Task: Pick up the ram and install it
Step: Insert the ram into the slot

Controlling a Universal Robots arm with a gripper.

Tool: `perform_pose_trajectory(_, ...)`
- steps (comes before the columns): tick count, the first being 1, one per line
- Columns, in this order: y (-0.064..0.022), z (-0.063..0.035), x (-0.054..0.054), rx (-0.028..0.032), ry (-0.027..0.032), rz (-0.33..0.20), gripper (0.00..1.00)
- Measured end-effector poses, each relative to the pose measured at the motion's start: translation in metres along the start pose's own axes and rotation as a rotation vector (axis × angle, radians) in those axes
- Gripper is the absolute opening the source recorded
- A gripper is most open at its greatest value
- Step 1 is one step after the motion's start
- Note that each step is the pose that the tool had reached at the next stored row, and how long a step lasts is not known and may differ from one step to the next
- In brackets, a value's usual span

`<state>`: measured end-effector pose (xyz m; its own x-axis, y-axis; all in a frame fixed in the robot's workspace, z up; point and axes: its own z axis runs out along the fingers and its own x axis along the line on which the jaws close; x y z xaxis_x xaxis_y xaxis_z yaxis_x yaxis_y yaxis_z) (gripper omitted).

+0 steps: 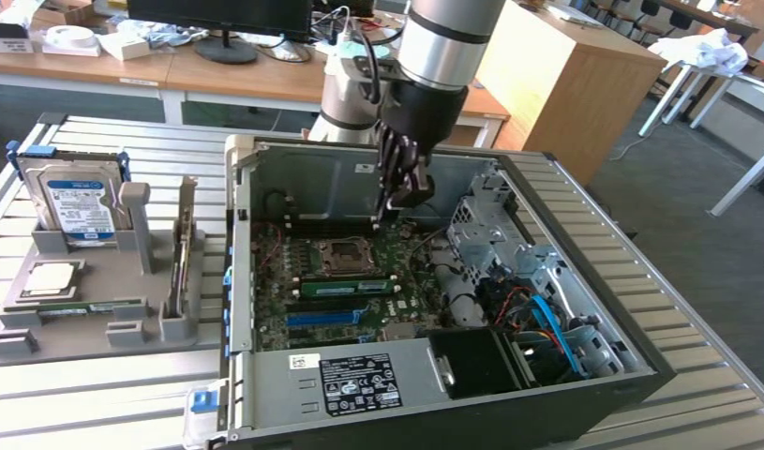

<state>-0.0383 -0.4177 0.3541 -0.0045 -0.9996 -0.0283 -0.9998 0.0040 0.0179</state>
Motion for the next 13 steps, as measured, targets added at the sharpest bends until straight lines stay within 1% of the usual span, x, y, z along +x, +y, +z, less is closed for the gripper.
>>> perform_pose_trajectory(5, 0.0001, -0.0059, -0.0002, 0.0000, 0.0000, 0.000, 0.25)
perform_pose_trajectory(13, 0.0001, -0.0065, -0.0002, 0.0000, 0.0000, 0.000, 0.25)
